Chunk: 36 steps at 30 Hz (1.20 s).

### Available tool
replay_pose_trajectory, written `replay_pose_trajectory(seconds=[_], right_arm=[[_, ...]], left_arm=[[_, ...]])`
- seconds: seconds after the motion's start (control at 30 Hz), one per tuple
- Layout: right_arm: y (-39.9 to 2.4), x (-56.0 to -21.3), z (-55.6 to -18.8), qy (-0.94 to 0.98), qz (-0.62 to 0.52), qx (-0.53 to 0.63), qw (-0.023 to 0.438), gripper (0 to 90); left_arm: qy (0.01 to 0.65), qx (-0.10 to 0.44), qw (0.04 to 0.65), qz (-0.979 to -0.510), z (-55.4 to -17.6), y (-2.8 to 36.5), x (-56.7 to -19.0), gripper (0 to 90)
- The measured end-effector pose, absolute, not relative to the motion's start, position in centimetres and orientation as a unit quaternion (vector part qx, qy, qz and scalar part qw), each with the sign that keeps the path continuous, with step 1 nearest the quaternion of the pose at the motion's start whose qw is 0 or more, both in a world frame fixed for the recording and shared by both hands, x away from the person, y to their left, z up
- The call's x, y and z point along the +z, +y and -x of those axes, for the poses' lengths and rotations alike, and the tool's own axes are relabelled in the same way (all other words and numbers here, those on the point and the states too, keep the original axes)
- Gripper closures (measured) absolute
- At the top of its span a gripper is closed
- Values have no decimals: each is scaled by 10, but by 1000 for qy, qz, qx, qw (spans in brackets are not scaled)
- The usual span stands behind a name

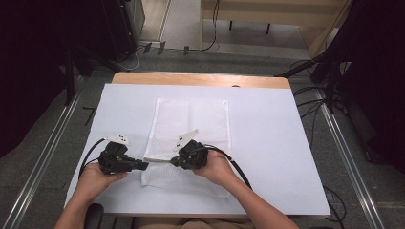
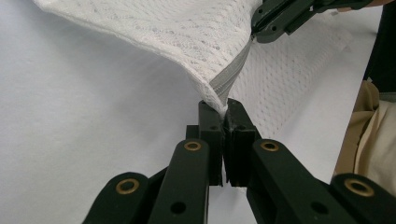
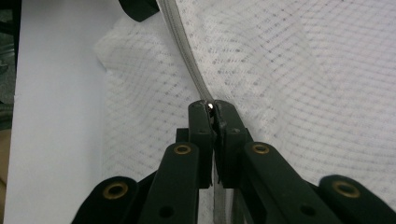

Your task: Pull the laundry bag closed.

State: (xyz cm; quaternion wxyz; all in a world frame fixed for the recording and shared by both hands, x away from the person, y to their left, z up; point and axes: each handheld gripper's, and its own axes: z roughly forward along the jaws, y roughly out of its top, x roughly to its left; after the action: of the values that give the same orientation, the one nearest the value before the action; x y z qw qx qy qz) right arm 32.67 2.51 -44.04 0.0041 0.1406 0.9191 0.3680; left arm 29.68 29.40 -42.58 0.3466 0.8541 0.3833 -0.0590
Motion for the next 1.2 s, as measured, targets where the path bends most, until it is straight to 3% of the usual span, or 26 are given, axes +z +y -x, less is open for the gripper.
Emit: replay_pose_trajectory(seconds=[1.2], right_arm=[[-3,-442,-328,918,-155,365,-5,884]], left_arm=[[383,-57,349,-854,-297,295,-426,883]])
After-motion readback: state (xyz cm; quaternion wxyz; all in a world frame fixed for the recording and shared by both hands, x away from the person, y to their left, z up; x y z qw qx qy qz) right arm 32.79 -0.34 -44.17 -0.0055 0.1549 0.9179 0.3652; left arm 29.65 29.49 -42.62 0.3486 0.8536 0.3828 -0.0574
